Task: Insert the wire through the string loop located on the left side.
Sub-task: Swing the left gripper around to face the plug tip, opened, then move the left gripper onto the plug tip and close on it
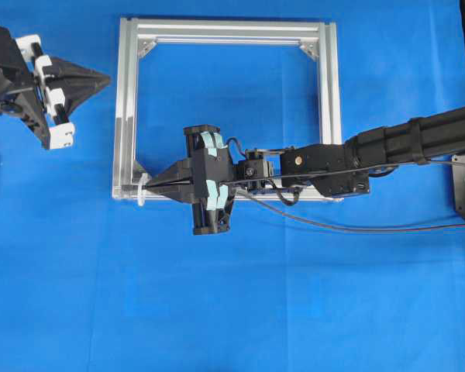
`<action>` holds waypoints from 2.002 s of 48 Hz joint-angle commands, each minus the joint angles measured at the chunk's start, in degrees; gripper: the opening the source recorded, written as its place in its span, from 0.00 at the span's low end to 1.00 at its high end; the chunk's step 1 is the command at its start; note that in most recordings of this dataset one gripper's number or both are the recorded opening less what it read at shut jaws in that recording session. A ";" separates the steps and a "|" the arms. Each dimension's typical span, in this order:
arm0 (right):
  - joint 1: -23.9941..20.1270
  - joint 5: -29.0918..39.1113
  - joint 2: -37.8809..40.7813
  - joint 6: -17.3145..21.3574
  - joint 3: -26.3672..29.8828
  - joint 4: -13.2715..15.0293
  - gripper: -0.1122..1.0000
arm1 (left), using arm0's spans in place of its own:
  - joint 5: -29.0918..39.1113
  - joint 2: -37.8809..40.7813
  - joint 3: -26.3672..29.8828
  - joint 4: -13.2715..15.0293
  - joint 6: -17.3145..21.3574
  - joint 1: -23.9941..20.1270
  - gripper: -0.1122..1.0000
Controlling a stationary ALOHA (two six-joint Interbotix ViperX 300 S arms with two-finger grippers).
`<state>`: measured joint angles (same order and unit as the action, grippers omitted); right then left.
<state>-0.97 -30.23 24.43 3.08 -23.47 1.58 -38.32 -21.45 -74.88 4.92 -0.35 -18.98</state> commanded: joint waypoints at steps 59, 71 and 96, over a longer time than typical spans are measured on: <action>0.18 -0.26 -1.14 0.18 1.05 -0.09 0.11 | 3.43 -4.92 -1.76 -0.35 1.05 27.25 0.11; 0.18 -0.26 -1.14 0.18 1.14 -0.09 0.11 | 3.43 -4.92 -1.32 -0.26 -0.26 26.02 0.58; 0.09 -0.35 -1.14 0.18 1.05 -0.09 0.11 | 4.66 0.88 -0.09 -0.26 -0.35 23.99 0.88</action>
<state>-0.88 -30.23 24.43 3.16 -23.47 1.58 -33.40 -22.32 -76.38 4.66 -0.70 5.45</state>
